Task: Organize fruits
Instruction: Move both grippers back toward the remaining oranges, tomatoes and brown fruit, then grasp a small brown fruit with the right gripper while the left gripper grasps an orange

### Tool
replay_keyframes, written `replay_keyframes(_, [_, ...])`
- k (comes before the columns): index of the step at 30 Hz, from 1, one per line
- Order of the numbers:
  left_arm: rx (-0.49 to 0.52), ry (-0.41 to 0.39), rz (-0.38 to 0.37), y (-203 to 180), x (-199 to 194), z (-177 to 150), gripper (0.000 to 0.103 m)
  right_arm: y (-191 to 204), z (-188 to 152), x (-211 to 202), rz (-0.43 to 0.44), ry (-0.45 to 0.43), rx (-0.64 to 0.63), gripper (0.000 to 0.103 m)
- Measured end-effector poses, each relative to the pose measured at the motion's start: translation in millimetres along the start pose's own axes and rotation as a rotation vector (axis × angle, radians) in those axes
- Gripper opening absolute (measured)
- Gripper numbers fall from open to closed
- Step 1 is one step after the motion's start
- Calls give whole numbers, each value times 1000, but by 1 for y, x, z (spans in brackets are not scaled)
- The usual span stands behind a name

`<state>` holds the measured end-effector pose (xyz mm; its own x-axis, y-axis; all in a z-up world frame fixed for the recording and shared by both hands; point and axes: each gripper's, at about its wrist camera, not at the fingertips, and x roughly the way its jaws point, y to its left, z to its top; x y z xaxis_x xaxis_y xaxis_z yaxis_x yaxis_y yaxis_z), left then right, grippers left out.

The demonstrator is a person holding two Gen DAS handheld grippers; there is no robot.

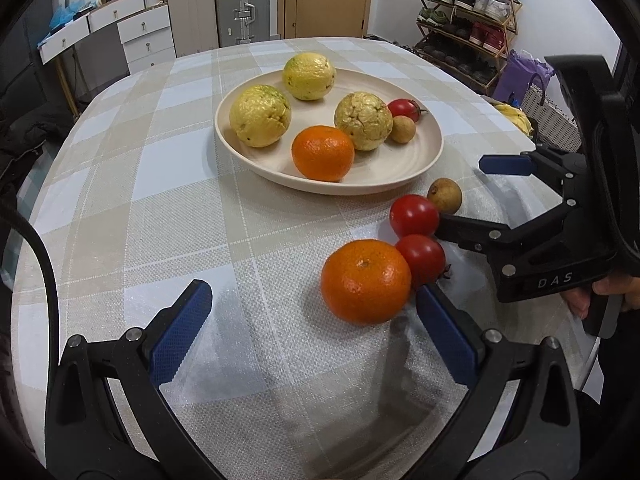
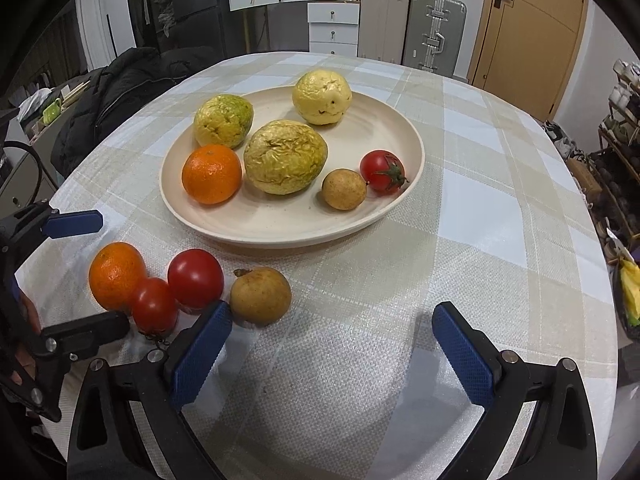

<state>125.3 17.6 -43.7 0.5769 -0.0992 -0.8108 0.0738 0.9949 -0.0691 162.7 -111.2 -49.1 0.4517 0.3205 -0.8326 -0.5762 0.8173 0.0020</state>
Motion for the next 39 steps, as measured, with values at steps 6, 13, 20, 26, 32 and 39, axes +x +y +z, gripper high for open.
replay_keyframes(6, [-7,17,7,1,4,-2,102,1,2,-5,51,-25,3,88])
replay_keyframes(13, [-25,25,14,5,7,-1,102,7,2,-7,85,-34,-17,71])
replay_keyframes(20, [-27,24,13,5,7,-1,102,12,0,-12,155,-42,-31,47])
replay_keyframes(26, [-28,24,11,5,8,-1,102,16,-1,-14,165,-45,-41,39])
replay_keyframes(32, [-36,22,-6,6,6,-1,102,14,-1,-14,178,-45,-36,29])
replay_keyframes(39, [-51,0,-64,7,2,0,98,8,1,-20,180,-69,-20,29])
